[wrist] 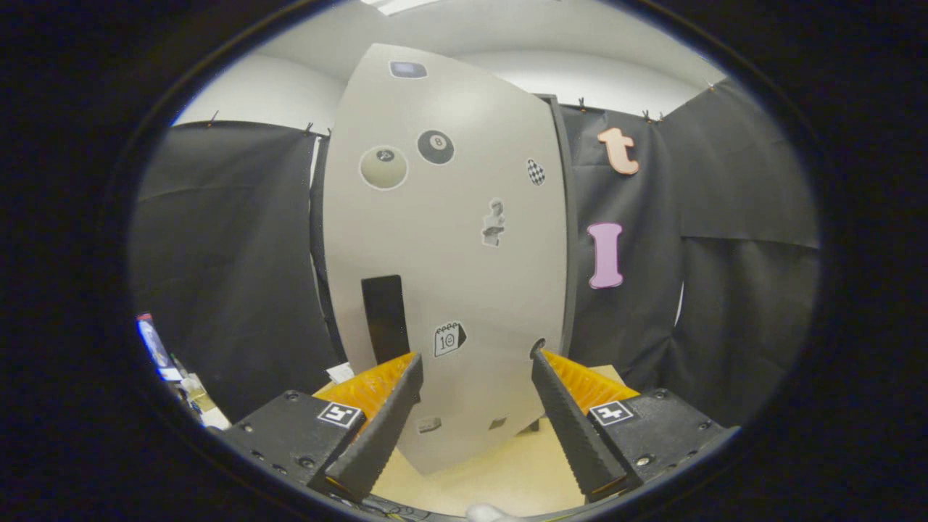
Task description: Open the shoe cabinet door, grab the shoes and put them into the shoe cabinet, then close the shoe cabinet door.
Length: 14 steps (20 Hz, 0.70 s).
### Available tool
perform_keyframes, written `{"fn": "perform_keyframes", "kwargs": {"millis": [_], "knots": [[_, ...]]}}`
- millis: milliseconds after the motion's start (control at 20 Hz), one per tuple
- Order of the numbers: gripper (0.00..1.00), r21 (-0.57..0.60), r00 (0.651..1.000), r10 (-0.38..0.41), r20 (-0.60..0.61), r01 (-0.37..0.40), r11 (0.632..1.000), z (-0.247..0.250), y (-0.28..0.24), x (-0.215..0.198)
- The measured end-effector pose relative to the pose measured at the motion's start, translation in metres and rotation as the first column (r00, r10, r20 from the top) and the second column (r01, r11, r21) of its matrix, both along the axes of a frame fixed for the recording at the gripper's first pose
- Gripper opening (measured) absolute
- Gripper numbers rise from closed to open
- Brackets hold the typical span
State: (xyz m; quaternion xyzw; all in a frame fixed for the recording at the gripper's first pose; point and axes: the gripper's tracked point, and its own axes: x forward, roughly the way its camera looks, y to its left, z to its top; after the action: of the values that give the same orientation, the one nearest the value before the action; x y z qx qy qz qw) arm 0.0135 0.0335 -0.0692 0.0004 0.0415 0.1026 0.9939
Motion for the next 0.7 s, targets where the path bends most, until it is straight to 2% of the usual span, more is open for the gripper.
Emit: {"fn": "perform_keyframes", "kwargs": {"millis": [700], "knots": [[0.99,0.011,0.999,0.028,-0.016,-0.028,1.000,0.0008,0.0088,0.0016]]}}
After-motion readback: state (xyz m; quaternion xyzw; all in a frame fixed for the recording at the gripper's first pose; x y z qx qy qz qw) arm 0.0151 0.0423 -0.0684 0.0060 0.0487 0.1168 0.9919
